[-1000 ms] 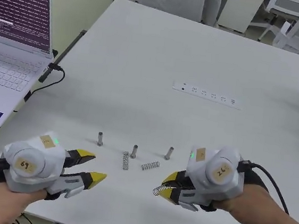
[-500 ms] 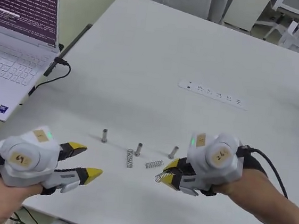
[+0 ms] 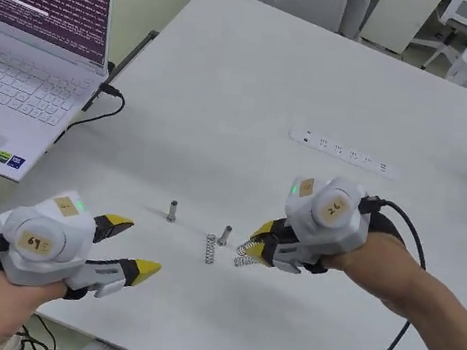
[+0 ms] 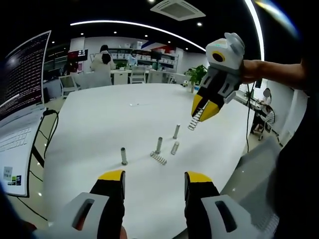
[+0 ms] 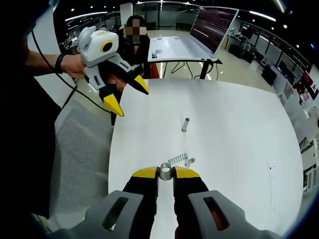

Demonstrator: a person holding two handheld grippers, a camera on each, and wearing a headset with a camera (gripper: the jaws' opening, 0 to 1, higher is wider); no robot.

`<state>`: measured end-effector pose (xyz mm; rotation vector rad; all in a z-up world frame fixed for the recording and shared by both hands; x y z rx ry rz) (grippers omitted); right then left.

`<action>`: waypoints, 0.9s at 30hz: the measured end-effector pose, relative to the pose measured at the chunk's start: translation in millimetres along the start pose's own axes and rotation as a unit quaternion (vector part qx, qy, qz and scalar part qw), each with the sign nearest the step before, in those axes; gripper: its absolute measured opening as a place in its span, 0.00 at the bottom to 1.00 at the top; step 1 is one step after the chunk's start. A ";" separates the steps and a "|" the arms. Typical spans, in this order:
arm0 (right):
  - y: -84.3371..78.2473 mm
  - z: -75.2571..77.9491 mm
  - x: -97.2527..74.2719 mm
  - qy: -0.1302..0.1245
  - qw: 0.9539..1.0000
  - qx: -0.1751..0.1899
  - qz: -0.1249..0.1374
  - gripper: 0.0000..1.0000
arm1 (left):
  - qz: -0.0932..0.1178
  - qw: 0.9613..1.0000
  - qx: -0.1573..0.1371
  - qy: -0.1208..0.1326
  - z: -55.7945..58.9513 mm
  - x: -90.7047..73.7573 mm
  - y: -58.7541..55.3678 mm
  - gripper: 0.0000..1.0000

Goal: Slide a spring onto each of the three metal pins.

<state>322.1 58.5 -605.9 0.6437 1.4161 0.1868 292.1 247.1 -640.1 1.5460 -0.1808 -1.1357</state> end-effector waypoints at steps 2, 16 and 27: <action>5.5 3.2 6.3 0.002 1.000 -0.001 0.000 0.08 | -0.004 1.000 0.001 0.001 -2.5 -0.8 -1.3 0.44; 25.8 29.6 31.5 0.015 1.000 -0.015 -0.017 0.08 | 0.003 1.000 -0.004 0.012 -11.7 -4.8 2.9 0.47; 39.1 49.0 47.7 0.017 0.999 -0.019 -0.026 0.08 | 0.009 1.000 -0.015 0.021 -16.5 -11.5 1.7 0.47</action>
Point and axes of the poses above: the centre of the closed fingertips' face, and the gripper's own axes: x roughly forward along the fingers, z roughly to its right, y roughly out of its top, the point moved 5 cm from there along -x, roughly backward along the fingers, and after that the axes turned 3 degrees about -z, right-handed, at the moved point
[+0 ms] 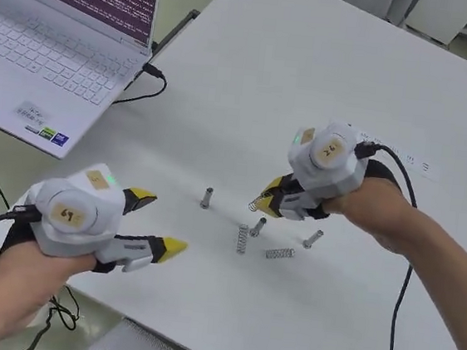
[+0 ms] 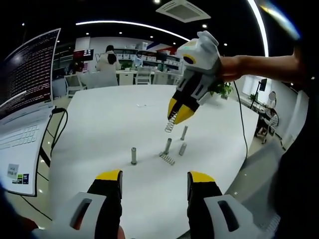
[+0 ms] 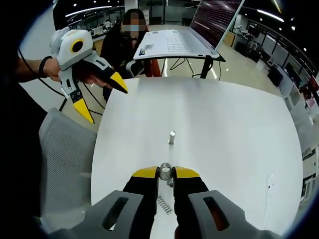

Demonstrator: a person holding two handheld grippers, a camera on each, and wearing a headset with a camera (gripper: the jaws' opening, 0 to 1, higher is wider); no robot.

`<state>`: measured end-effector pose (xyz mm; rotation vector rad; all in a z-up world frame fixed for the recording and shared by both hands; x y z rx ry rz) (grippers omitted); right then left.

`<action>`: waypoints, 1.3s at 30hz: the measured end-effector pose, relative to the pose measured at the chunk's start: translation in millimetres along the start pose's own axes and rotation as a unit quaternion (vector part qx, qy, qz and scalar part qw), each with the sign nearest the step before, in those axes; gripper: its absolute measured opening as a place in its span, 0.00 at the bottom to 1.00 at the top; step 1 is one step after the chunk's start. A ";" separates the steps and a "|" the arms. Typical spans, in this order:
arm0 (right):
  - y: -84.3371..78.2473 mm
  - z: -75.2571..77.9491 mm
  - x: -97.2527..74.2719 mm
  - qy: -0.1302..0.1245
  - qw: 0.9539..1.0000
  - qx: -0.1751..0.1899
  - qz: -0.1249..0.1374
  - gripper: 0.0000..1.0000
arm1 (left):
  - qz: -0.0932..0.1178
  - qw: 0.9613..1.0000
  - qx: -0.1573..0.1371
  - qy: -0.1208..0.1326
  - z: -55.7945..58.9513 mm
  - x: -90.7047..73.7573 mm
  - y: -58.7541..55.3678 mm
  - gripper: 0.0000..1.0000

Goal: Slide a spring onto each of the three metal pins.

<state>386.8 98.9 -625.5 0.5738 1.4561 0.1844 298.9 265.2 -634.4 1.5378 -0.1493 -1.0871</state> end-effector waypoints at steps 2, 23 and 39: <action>1.8 2.0 2.8 0.000 1.000 -0.003 -0.002 0.08 | 0.002 1.000 -0.004 0.000 -0.5 -0.8 -0.2 0.48; 35.7 15.0 52.6 -0.001 1.000 -0.016 -0.002 0.08 | 0.000 1.000 -0.008 0.001 -5.7 -1.4 -4.9 0.47; 43.0 16.1 74.6 0.010 1.000 -0.015 -0.009 0.09 | -0.003 1.000 -0.026 0.008 -13.6 -6.2 -15.3 0.46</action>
Point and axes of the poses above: the centre of the closed fingertips' face, and the gripper's own axes: x roughly forward along the fingers, z roughly to its right, y roughly out of its top, the point moved 5 cm from there along -x, roughly backward along the fingers, and after that the axes turned 3 degrees about -z, right-handed, at the moved point
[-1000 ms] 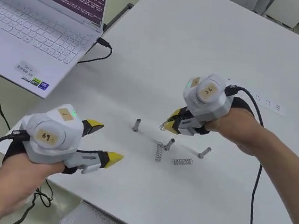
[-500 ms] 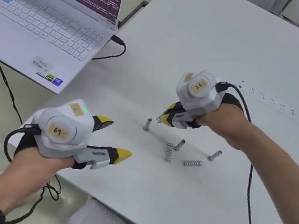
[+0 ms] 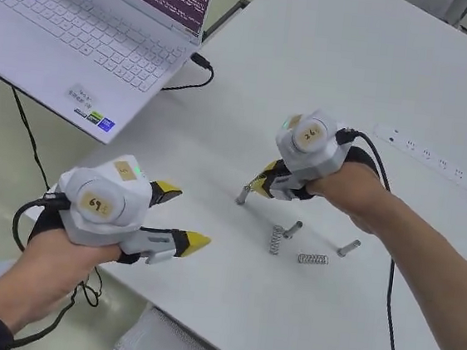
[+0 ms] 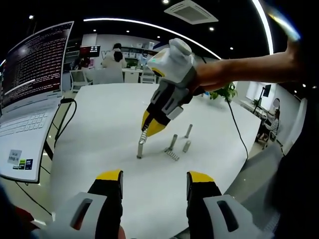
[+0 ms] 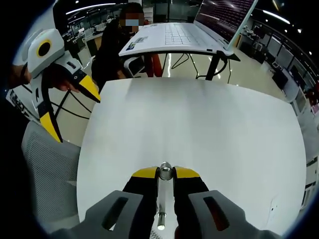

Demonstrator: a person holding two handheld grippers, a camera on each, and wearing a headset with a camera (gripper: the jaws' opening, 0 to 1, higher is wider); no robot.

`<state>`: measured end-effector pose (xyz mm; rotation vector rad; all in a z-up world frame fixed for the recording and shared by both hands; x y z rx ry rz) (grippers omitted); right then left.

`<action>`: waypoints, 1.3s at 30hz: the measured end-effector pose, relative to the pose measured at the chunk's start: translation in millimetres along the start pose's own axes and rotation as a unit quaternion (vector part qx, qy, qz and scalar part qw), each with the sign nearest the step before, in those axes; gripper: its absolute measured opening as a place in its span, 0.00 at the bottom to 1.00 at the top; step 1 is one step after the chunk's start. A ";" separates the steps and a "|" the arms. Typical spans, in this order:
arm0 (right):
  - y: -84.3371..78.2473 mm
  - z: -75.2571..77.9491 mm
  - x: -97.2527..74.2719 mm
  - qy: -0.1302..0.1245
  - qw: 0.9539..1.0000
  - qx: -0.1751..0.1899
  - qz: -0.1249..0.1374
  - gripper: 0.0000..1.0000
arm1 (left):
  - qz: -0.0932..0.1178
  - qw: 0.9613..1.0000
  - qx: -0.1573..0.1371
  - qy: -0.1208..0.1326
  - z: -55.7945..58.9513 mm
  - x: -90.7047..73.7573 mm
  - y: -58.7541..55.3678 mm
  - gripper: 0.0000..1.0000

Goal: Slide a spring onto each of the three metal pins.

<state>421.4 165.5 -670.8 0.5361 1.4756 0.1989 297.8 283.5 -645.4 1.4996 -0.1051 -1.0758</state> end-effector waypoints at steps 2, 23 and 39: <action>0.5 -0.4 1.1 0.001 1.000 -0.001 -0.001 0.09 | 0.000 1.000 -0.001 0.000 -0.6 -0.1 -0.3 0.46; 6.4 0.2 7.2 0.006 1.000 -0.001 0.006 0.09 | -0.004 1.000 -0.003 -0.003 -0.9 2.0 -0.6 0.45; 0.8 -2.0 16.8 0.008 1.000 -0.013 -0.011 0.09 | -0.001 1.000 -0.004 -0.004 -1.0 2.2 1.1 0.45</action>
Point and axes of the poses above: the centre of the closed fingertips' face, and the gripper's own axes: x roughly forward along the fingers, z roughly to its right, y roughly out of its top, the point moved 5 cm from there along -x, roughly backward along the fingers, and after that the axes turned 3 degrees about -z, right-handed, at the moved point
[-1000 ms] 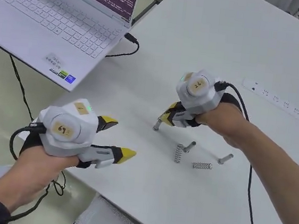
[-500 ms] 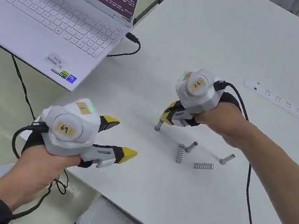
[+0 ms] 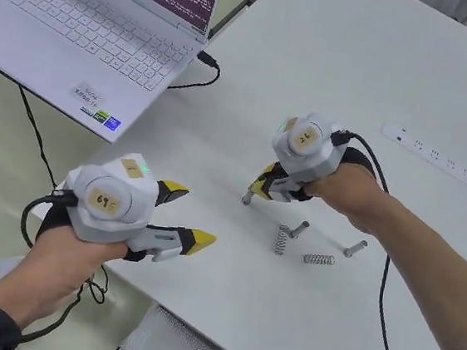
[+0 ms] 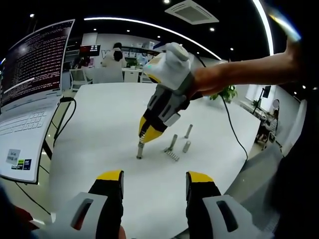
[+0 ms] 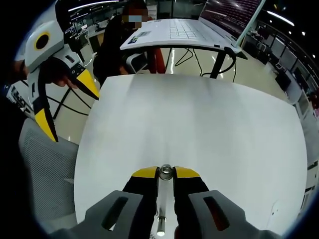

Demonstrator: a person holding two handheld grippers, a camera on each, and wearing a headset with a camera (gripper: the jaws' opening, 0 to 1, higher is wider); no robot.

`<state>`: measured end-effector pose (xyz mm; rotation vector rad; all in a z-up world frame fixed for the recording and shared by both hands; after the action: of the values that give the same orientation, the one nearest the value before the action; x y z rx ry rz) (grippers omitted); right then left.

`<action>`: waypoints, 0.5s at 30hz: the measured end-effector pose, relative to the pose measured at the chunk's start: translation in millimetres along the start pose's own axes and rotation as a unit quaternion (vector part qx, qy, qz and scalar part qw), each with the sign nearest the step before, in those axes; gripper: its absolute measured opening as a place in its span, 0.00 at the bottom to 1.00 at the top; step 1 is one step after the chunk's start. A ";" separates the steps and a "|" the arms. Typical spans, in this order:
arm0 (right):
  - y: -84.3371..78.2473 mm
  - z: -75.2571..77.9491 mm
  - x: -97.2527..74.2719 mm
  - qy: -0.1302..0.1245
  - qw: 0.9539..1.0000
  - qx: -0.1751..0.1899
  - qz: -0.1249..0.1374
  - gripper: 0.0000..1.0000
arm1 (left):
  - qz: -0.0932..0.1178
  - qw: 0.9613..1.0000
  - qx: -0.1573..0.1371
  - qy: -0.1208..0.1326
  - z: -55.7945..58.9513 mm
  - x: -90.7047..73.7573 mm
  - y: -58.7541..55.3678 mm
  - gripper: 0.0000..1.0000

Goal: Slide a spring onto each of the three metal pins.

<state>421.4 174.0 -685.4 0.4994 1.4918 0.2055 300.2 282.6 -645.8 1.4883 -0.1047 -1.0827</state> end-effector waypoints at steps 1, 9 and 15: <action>0.4 -0.5 0.9 0.001 1.000 0.000 0.000 0.09 | 0.000 1.000 0.000 0.000 0.0 0.1 -0.1 0.45; 2.8 -1.3 14.5 0.003 1.000 -0.002 -0.002 0.09 | 0.000 1.000 0.000 0.002 -1.7 -0.6 0.0 0.45; 0.4 -0.9 23.2 0.003 1.000 0.001 -0.005 0.09 | 0.000 1.000 0.000 0.003 -3.2 -0.7 0.3 0.45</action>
<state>422.5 184.5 -706.1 0.4929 1.4999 0.1972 302.1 285.3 -645.7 1.4908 -0.1014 -1.0778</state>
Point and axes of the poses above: the centre of the closed fingertips' face, and the gripper's own axes: x roughly forward along the fingers, z roughly to its right, y roughly out of its top, the point moved 5 cm from there along -x, roughly backward along the fingers, and after that the axes turned 3 degrees about -z, right-handed, at the moved point
